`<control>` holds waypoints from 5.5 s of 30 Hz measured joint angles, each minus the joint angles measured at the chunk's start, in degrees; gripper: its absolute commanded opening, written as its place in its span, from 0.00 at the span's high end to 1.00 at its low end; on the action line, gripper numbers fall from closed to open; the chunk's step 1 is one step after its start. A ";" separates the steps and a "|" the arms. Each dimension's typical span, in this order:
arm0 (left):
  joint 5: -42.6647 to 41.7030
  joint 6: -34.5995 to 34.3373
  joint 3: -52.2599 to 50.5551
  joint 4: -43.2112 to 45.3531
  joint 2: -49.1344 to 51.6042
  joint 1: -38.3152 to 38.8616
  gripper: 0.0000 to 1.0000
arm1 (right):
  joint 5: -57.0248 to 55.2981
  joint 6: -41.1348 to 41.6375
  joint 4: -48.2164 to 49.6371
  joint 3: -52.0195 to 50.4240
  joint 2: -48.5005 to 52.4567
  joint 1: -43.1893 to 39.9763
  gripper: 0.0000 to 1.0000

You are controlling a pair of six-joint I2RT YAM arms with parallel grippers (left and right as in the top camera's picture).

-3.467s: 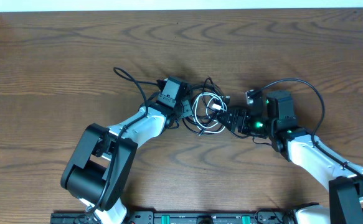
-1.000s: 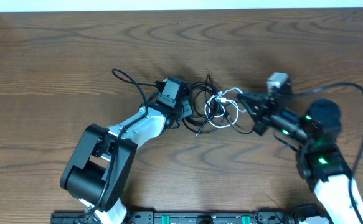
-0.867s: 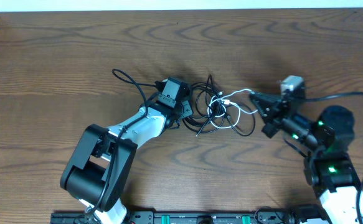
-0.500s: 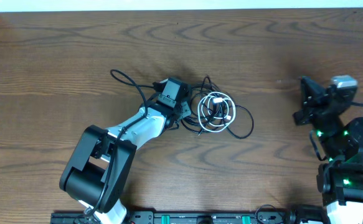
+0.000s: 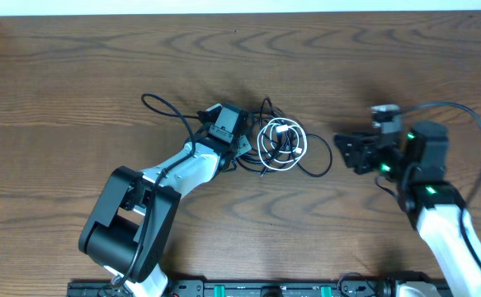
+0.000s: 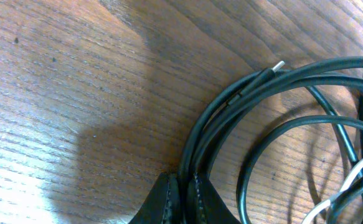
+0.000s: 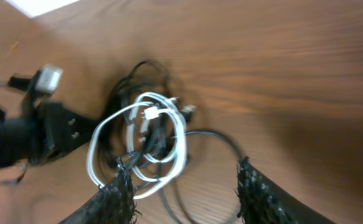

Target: Untangle cables

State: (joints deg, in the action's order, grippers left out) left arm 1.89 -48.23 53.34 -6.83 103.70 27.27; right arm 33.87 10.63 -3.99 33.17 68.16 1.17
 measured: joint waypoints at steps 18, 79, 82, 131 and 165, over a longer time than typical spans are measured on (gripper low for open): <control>0.17 0.00 -0.02 -0.15 0.00 0.00 0.92 | 5.62 13.14 25.42 0.00 30.97 10.69 0.54; 0.66 -0.02 -0.02 -0.90 -0.11 0.00 0.93 | -10.78 13.40 -1.97 0.13 -0.94 -17.92 0.62; 0.66 -0.02 -0.02 -0.90 -0.11 0.00 0.92 | -2.93 13.42 -1.09 0.35 -3.17 -16.63 0.61; 0.63 -1.09 -0.02 -0.96 -0.11 0.00 0.92 | -18.73 39.60 25.81 2.89 29.00 23.28 0.99; 1.09 -1.29 -0.02 -1.31 -0.22 0.00 0.92 | 40.11 48.70 79.76 18.51 25.09 3.85 0.99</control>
State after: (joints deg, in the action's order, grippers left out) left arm 2.98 -49.52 53.32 -8.14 103.48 27.27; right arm 73.97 59.33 75.77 51.68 93.25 5.02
